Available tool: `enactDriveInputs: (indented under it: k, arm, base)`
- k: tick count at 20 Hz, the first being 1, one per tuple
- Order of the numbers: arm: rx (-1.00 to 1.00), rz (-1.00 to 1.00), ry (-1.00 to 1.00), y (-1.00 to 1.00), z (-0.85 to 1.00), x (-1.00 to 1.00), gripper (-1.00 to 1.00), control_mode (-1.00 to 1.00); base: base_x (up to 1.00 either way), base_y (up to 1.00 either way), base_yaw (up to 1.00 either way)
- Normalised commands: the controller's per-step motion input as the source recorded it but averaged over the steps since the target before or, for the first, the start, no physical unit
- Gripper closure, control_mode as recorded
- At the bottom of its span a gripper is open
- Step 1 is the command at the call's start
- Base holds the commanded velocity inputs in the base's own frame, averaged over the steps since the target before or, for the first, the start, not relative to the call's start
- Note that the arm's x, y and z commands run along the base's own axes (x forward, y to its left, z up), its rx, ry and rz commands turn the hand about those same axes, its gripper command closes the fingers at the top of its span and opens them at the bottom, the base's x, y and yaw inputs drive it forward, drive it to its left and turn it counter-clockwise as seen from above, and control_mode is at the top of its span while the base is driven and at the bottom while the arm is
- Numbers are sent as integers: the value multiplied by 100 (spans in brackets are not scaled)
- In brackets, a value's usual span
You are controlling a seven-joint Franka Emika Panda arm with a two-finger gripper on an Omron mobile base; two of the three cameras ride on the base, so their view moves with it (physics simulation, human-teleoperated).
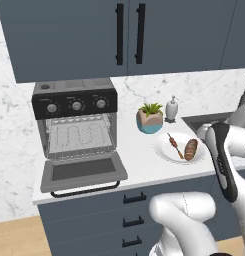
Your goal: Pick up the kebab skewer and baguette bread, and place them inside the toaster oven. Close the toaster oven door and start by setting the timer.
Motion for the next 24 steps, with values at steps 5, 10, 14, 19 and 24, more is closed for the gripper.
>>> enactDriveInputs:
  k: [5,10,14,19,24]
  arm:
    - [-8,1,1,-4,-21,64,-100,-100]
    - [-8,0,3,2,-26,56,-100,-100]
    - [0,0,3,-7,-26,57,-100,-100]
    - [0,0,3,0,-31,57,-100,-100]
    - [0,0,2,-5,-13,23,-100,-100]
  base:
    - [0,0,0]
    - [0,0,0]
    - [0,0,0]
    - [0,0,0]
    - [0,0,0]
